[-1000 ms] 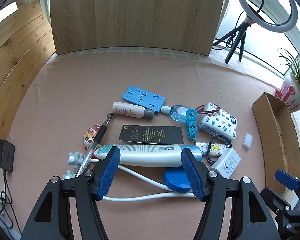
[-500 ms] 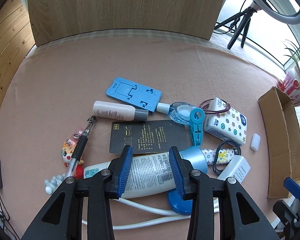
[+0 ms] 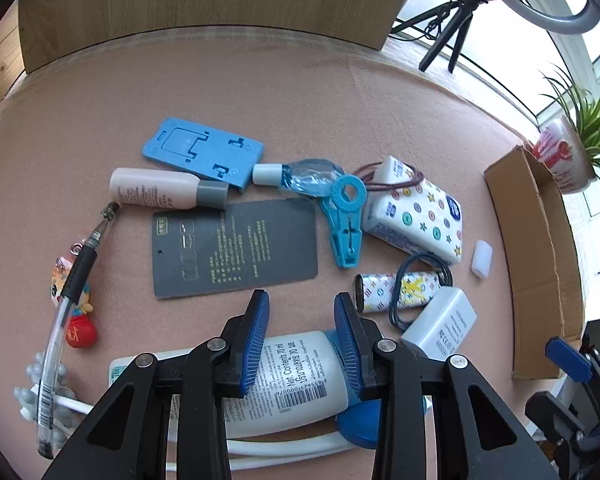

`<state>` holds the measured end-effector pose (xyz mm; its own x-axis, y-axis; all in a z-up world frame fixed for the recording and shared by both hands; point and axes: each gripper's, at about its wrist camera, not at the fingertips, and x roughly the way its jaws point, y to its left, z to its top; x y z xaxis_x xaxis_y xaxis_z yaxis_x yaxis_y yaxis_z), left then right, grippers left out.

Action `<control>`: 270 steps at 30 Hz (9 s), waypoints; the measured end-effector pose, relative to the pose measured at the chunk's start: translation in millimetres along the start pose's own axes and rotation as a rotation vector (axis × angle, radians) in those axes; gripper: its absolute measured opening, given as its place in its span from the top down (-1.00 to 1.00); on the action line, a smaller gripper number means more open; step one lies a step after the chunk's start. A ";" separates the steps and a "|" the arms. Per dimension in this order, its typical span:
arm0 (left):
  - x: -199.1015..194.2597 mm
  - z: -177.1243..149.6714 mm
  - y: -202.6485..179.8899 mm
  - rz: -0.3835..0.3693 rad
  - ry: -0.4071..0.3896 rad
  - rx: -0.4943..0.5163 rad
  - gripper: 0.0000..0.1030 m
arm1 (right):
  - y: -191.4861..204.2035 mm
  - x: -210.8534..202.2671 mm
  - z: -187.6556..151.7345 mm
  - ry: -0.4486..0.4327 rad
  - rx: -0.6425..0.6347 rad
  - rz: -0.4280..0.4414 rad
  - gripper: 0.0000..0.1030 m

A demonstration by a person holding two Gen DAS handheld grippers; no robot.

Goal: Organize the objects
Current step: 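Move the left tool to the white-and-blue lotion tube and open it, then grasp the lotion tube with the right tool and lift it, then carry the lotion tube with the right tool into the cardboard box and release, then grasp the blue round lid with the left tool while the right tool approaches the white adapter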

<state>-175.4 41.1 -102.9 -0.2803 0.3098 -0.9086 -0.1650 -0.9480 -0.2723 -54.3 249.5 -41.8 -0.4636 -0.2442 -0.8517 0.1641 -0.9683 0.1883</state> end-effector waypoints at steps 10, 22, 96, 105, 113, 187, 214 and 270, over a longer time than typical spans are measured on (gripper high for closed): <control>-7.0 -44.4 -19.4 -0.068 0.038 0.090 0.30 | -4.9 5.1 -1.8 0.023 0.024 0.021 -0.28; -98.8 -70.7 13.9 -0.039 -0.148 -0.028 0.30 | 20.8 16.1 -6.1 0.064 -0.064 0.078 -0.28; -30.0 -49.8 44.7 -0.148 -0.063 -0.273 0.00 | 62.4 82.6 1.7 0.311 -0.064 0.444 -0.02; -44.1 -65.5 47.5 -0.175 -0.074 -0.247 0.09 | 14.4 94.8 10.6 0.330 0.183 0.551 -0.02; -33.9 -79.9 24.6 -0.190 -0.035 -0.194 0.09 | 32.0 112.6 27.6 0.338 0.171 0.541 0.11; -22.6 -69.7 -260.7 -0.188 -0.113 0.218 -0.62 | -180.8 -29.9 28.0 -0.014 0.175 0.046 -0.40; -52.0 -132.1 -91.8 0.003 -0.083 0.017 -0.60 | -80.4 -13.3 23.2 0.007 0.072 0.170 -0.39; -12.0 -99.6 -48.3 0.012 -0.082 -0.003 -0.14 | 3.1 114.1 47.6 0.285 0.152 0.130 -0.39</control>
<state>-69.9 75.8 -110.3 -0.3587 0.3036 -0.8827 -0.1584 -0.9517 -0.2629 -148.1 216.2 -115.2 -0.1821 -0.3626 -0.9140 0.0640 -0.9319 0.3570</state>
